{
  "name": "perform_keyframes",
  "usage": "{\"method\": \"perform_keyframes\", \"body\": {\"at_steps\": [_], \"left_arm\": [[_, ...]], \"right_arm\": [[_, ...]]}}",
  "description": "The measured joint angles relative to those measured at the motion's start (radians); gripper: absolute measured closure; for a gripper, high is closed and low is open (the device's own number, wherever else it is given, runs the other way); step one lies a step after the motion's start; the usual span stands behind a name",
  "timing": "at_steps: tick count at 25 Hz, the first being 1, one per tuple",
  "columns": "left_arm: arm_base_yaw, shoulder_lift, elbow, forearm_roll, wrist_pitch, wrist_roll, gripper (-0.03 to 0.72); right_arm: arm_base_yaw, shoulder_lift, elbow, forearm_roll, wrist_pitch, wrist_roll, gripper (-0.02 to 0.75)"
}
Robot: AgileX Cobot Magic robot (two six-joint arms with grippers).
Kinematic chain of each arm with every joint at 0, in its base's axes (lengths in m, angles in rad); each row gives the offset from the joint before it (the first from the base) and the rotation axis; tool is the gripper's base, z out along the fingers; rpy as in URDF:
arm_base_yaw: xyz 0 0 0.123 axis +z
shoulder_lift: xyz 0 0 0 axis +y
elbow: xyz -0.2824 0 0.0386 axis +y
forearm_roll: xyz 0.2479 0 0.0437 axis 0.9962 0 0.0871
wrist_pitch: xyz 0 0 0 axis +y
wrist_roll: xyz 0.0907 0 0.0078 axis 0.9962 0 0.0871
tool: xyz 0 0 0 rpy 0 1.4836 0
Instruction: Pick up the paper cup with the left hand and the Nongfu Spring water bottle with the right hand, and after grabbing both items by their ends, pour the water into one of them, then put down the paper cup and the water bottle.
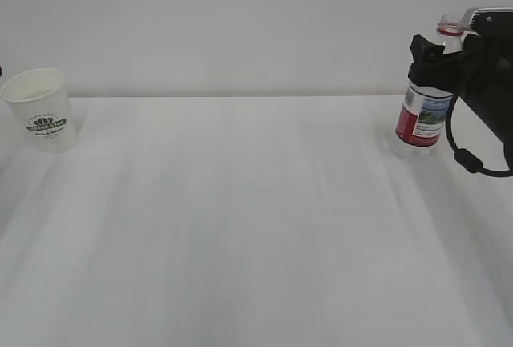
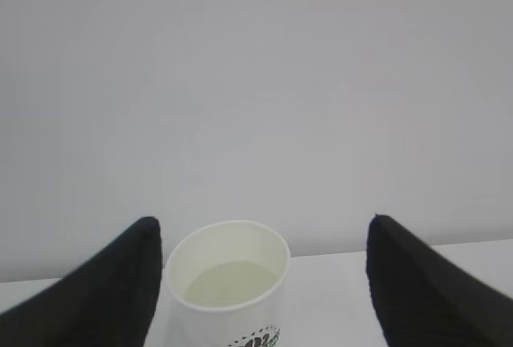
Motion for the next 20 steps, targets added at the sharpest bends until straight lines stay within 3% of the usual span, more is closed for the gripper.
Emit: {"method": "perform_keyframes", "body": {"at_steps": [20], "left_arm": [[0.000,0.000,0.000,0.000,-0.002,0.000,0.109]], "right_arm": [[0.000,-0.128,0.139,-0.010,0.002,0.000,0.119]]}}
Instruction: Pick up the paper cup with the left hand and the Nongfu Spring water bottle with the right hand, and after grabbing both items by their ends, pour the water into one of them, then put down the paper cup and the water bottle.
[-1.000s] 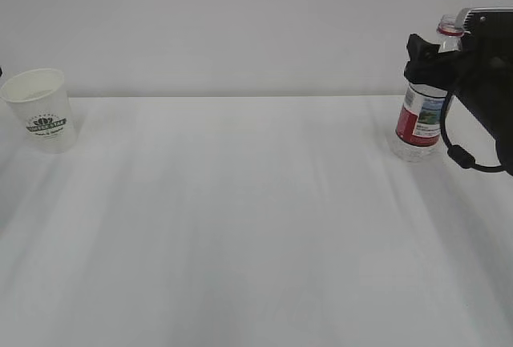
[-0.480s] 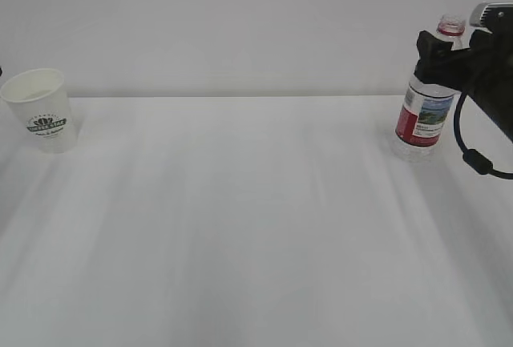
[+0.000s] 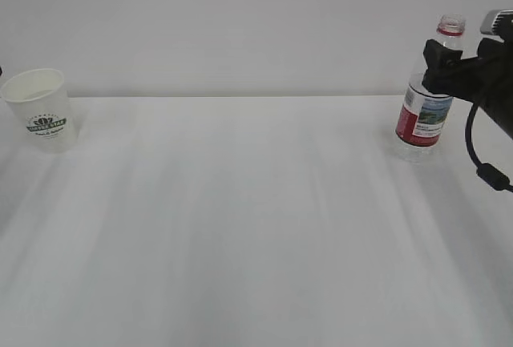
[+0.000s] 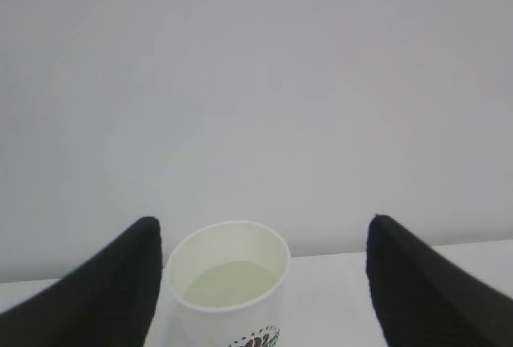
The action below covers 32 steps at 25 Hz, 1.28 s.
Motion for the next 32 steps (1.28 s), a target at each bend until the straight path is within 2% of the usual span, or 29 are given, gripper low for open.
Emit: {"method": "perform_keyframes", "body": {"at_steps": [19,32], "left_arm": [[0.000,0.000,0.000,0.000,0.004,0.000,0.109],[0.000,-0.105,0.000,0.002,0.169,0.000,0.109]], "right_arm": [[0.000,-0.152,0.190,-0.017,-0.004,-0.001,0.140],[0.000,-0.305,0.306,-0.019,0.021,-0.002,0.143]]}}
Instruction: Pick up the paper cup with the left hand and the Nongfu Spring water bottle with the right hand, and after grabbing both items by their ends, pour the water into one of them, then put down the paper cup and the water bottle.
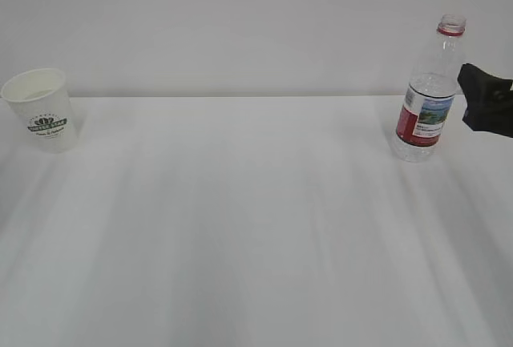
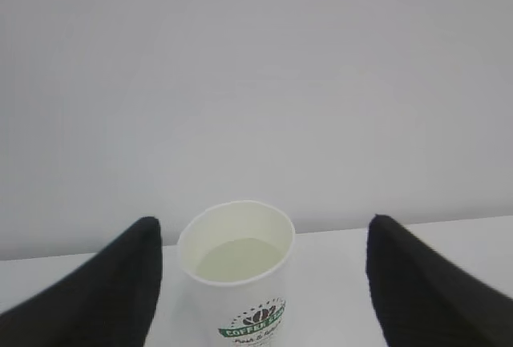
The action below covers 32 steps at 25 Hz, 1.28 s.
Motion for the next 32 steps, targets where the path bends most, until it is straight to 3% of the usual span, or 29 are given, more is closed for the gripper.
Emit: {"method": "perform_keyframes", "body": {"at_steps": [32], "left_arm": [[0.000,-0.574,0.006,0.031,0.515,0.000,0.109]], "right_arm": [[0.000,-0.480,0.031,-0.002,0.423,0.000,0.143]]}}
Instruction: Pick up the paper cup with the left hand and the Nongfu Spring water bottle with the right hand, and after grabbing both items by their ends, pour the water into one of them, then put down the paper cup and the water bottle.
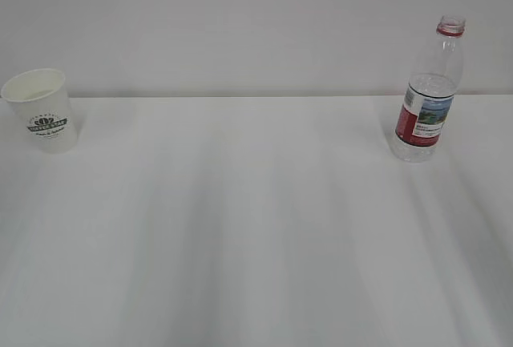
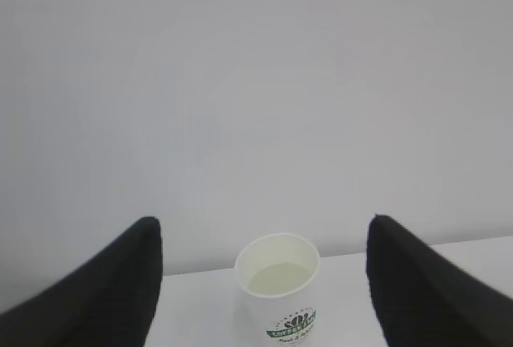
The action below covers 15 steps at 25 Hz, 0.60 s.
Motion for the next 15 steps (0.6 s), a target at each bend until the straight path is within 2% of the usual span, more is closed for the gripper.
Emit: {"method": "perform_keyframes", "body": {"at_steps": [10,15], "left_arm": [[0.000,-0.128,0.000,0.000,0.119,0.000,0.109],[0.000,-0.195,0.000,0.000,0.188,0.000,0.109]], "right_arm": [[0.000,-0.159,0.002,-0.010,0.128,0.000,0.144],[0.000,-0.239,0.002,-0.014,0.244,0.000,0.144]]}}
